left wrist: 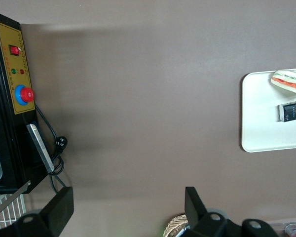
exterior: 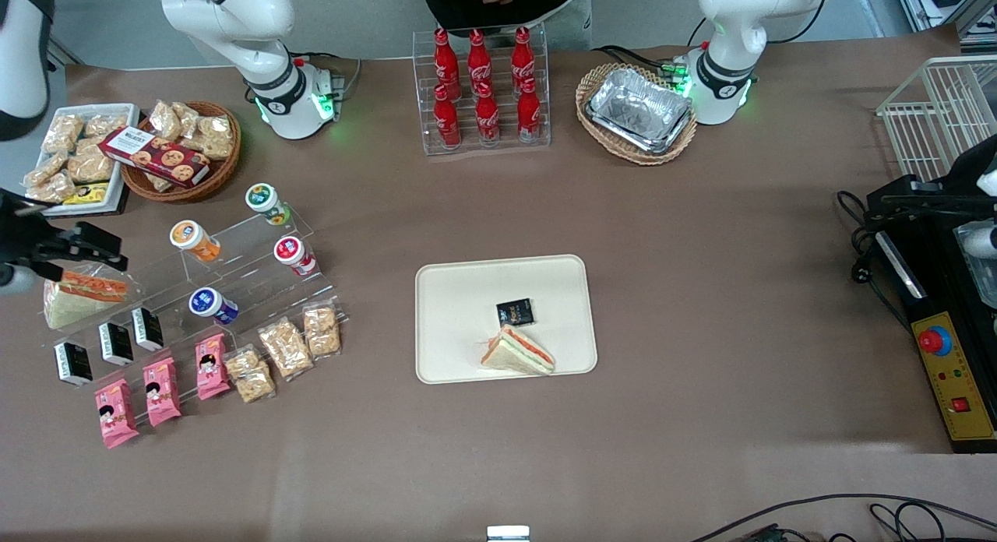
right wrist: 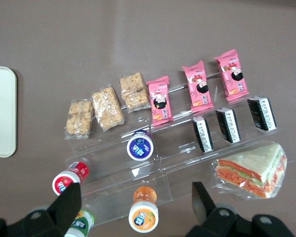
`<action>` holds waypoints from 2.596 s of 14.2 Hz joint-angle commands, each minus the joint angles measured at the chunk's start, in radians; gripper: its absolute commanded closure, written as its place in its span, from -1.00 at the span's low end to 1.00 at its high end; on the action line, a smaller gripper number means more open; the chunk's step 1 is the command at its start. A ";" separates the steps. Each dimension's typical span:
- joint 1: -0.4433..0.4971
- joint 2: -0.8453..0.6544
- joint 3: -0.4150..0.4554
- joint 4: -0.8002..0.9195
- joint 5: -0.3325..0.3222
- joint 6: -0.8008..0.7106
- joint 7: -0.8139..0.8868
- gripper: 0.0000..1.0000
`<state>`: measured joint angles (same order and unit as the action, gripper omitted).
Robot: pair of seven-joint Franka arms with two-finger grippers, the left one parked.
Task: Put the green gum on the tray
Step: 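Move the right gripper over the green-labelled gum bottle on the rack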
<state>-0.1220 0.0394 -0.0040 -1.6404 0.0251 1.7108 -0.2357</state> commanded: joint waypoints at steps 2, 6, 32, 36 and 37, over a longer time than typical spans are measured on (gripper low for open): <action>-0.021 -0.015 0.002 0.002 0.022 -0.014 -0.014 -1.00; -0.016 -0.021 0.004 -0.012 0.021 -0.031 -0.010 -1.00; 0.010 -0.630 0.237 -0.884 0.170 0.215 0.257 -1.00; 0.025 -0.579 0.248 -0.979 0.173 0.349 0.257 -1.00; 0.025 -0.572 0.248 -1.002 0.173 0.386 0.259 -1.00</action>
<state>-0.1079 -0.5472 0.2444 -2.5834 0.1747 2.0015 0.0126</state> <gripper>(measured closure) 0.000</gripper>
